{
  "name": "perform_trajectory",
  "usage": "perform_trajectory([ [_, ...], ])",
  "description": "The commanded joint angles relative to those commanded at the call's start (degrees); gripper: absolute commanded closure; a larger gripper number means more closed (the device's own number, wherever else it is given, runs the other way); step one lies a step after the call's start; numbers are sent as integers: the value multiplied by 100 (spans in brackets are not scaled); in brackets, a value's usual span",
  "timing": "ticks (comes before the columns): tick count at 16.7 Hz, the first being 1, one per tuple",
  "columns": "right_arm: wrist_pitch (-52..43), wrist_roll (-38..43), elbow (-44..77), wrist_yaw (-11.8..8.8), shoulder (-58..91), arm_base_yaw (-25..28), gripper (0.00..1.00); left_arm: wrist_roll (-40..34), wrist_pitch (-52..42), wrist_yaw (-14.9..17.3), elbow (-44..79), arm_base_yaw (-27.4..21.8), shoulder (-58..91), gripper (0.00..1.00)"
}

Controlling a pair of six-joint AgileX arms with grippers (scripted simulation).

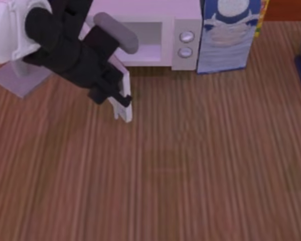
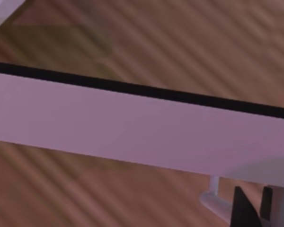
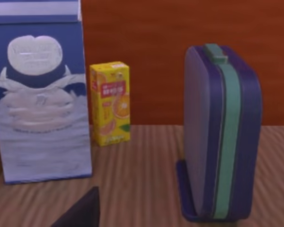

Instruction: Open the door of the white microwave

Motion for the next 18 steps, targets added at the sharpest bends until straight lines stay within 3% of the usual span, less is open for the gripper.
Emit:
perform_trajectory([
  [13,0,0,0,0,0,0,0,3,-8,37,-10,-16,2,100],
  [18,0,0,0,0,0,0,0,648,-159,332,-62,248,-98,100],
])
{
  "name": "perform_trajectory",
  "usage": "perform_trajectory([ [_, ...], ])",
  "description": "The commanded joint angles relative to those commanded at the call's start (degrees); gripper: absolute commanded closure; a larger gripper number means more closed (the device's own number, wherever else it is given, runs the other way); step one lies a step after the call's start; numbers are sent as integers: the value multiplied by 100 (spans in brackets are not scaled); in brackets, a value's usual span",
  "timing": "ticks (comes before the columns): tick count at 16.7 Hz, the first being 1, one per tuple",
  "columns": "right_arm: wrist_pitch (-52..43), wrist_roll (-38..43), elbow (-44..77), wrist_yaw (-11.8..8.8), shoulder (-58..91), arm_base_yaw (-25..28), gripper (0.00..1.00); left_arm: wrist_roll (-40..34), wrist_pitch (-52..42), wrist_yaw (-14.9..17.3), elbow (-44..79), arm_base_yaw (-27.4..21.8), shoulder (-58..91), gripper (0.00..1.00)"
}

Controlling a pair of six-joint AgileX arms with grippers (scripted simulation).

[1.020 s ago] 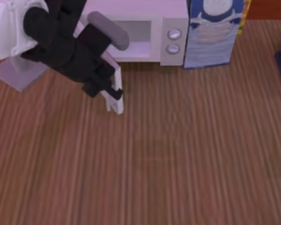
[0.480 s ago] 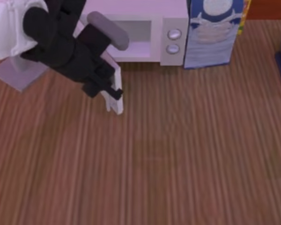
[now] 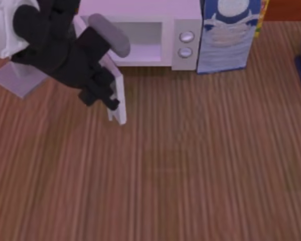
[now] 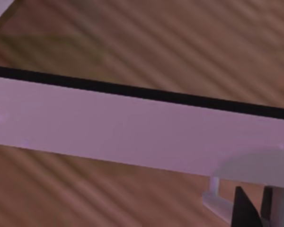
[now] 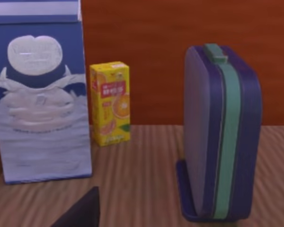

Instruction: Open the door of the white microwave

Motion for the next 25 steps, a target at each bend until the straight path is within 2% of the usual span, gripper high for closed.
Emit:
perform_trajectory([
  [4,0,0,0,0,0,0,0,390,-114,179,-70,168,-45,100],
  [25,0,0,0,0,0,0,0,390,-114,179,-70,168,-45,100],
])
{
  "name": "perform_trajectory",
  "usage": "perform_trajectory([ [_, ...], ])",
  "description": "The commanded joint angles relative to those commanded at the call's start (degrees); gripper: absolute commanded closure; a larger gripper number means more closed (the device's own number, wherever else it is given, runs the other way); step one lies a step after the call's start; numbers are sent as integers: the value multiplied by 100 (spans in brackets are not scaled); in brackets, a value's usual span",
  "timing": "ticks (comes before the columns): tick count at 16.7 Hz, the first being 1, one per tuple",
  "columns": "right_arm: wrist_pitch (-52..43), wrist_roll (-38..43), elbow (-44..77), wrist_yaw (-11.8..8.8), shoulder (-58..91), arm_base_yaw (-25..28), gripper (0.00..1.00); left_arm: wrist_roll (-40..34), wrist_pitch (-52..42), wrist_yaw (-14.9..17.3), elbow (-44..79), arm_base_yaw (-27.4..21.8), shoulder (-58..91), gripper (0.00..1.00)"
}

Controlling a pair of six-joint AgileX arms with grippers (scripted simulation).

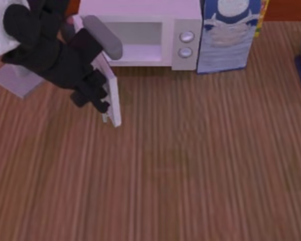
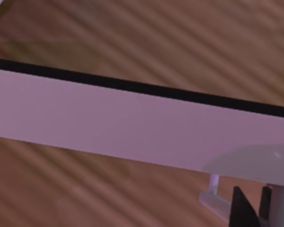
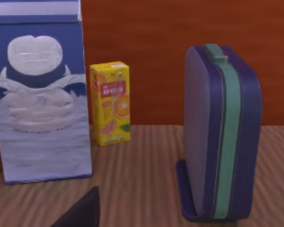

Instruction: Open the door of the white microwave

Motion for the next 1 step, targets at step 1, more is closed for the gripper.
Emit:
perform_trajectory([
  [1,0,0,0,0,0,0,0,0,0,0,0,0,0,100],
])
